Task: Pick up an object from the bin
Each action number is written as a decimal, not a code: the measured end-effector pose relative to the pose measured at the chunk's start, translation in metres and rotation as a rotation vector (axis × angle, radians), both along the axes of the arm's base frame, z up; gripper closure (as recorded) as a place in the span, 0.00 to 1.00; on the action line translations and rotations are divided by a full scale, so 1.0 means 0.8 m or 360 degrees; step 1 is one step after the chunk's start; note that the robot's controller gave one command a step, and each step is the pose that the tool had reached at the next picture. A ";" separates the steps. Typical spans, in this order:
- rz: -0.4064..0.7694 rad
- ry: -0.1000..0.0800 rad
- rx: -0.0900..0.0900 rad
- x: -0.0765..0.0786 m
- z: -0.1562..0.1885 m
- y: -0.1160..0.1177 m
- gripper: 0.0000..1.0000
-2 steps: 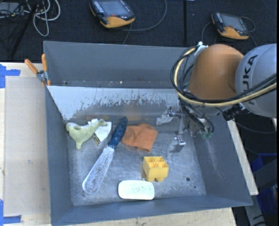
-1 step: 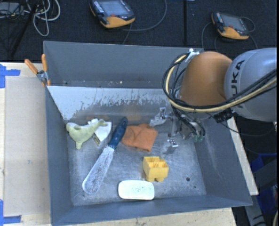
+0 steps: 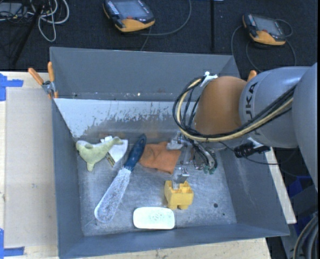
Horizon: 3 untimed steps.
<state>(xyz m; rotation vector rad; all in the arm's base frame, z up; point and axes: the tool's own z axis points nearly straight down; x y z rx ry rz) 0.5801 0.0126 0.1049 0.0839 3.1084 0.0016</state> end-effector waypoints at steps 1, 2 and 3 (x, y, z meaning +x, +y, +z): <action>0.0007 -0.0021 -0.0003 0.005 0.005 -0.001 0.00; -0.0188 -0.0022 -0.0001 0.011 0.001 -0.004 0.00; -0.0271 -0.0012 0.0005 0.011 -0.010 0.007 0.00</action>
Offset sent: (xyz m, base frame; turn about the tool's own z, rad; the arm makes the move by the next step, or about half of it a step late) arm 0.0187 0.0065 -0.0250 0.3708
